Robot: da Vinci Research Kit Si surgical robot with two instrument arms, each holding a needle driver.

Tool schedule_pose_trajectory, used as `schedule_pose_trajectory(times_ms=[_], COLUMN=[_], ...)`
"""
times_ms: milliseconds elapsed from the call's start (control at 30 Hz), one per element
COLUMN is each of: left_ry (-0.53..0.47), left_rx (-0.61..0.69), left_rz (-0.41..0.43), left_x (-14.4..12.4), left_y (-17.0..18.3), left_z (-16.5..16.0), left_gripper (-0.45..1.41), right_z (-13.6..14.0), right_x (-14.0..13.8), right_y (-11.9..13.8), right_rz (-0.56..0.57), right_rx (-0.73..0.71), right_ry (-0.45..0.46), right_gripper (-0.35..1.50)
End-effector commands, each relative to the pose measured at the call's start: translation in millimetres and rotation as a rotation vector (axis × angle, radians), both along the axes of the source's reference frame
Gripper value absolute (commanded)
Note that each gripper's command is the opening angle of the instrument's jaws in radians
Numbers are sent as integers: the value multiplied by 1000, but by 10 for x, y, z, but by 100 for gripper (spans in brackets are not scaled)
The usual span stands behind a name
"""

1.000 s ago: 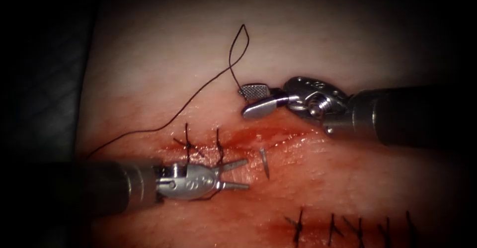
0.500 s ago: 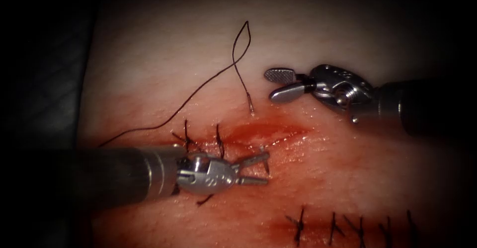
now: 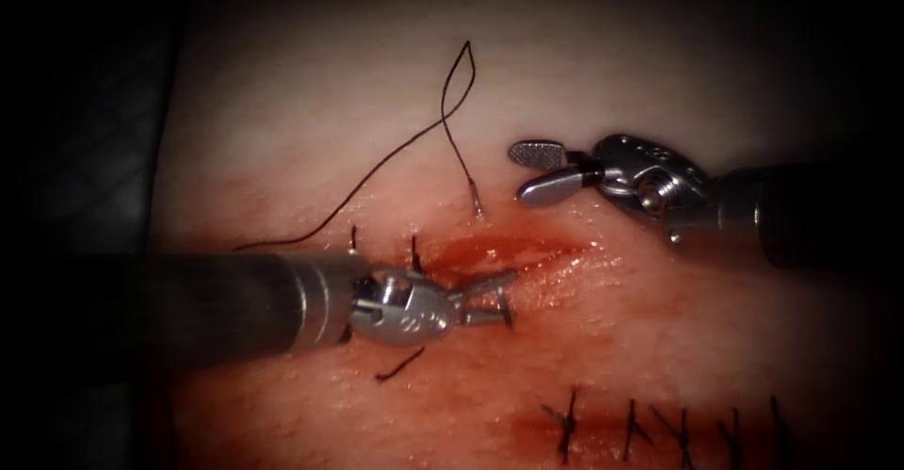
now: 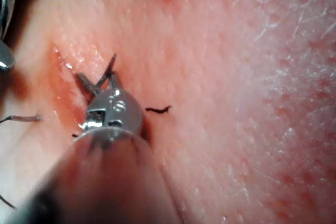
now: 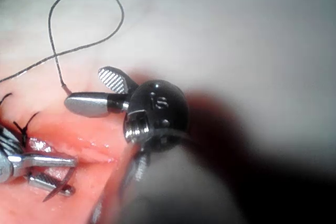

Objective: Wound Closure
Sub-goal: Grasp the needle near the tip with the left gripper and pull it through the skin.

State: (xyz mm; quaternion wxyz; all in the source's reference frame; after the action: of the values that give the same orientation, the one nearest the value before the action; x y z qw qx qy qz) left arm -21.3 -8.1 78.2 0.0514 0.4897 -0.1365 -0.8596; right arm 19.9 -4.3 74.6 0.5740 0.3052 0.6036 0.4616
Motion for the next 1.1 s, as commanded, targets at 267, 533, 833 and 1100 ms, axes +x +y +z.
schedule_pose_trajectory(times_ms=[267, 533, 833, 1100], left_ry=[-44, -241, -306, -405], left_rx=[87, 709, 1161, 1450], left_rz=[-18, -42, -76, 25], left_x=[1, -5, -2, 3], left_y=[-6, 2, 14, 12], left_z=[-3, -48, -60, -81], left_gripper=[-45, -45, -45, -45], right_z=[3, 2, 4, -3], right_x=[-9, -9, -8, -15], right_y=[0, -12, -33, -50], right_rz=[2, -2, -42, -65], right_rx=[-32, -63, -34, 92], right_ry=[-10, -21, -18, -14], right_gripper=[109, 114, 99, 54])
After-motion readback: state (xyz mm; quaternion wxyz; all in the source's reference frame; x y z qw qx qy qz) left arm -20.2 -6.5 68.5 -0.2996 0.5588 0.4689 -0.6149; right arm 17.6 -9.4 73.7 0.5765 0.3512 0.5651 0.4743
